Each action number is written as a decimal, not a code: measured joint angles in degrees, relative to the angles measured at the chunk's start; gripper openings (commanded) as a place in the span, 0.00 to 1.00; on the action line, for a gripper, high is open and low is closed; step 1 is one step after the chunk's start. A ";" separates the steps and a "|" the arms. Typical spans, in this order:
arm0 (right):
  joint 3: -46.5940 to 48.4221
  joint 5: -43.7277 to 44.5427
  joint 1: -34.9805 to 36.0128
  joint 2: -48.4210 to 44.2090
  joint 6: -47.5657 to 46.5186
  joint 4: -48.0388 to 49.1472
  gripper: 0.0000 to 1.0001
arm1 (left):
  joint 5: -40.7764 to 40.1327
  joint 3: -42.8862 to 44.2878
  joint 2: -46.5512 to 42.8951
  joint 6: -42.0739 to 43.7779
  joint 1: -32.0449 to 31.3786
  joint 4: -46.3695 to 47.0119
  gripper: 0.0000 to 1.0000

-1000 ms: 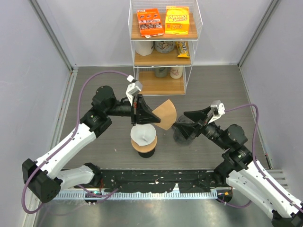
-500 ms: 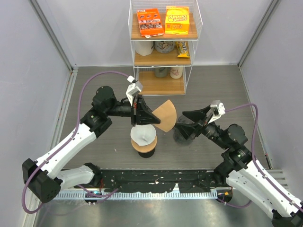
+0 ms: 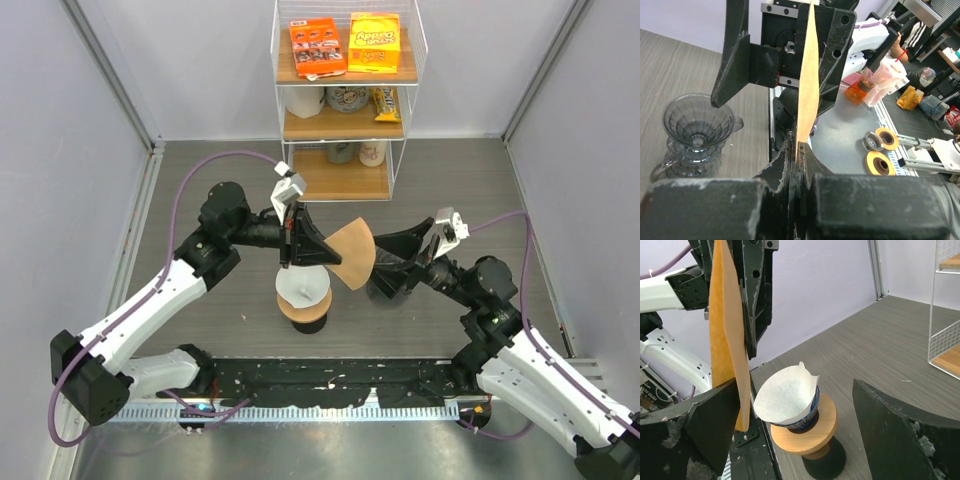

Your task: Place the coffee filter in the dripper

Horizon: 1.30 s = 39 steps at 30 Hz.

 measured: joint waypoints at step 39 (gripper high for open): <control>4.17 -12.00 0.02 10.91 9.46 12.09 0.18 | 2.78 0.09 1.81 3.50 -2.21 -2.43 0.00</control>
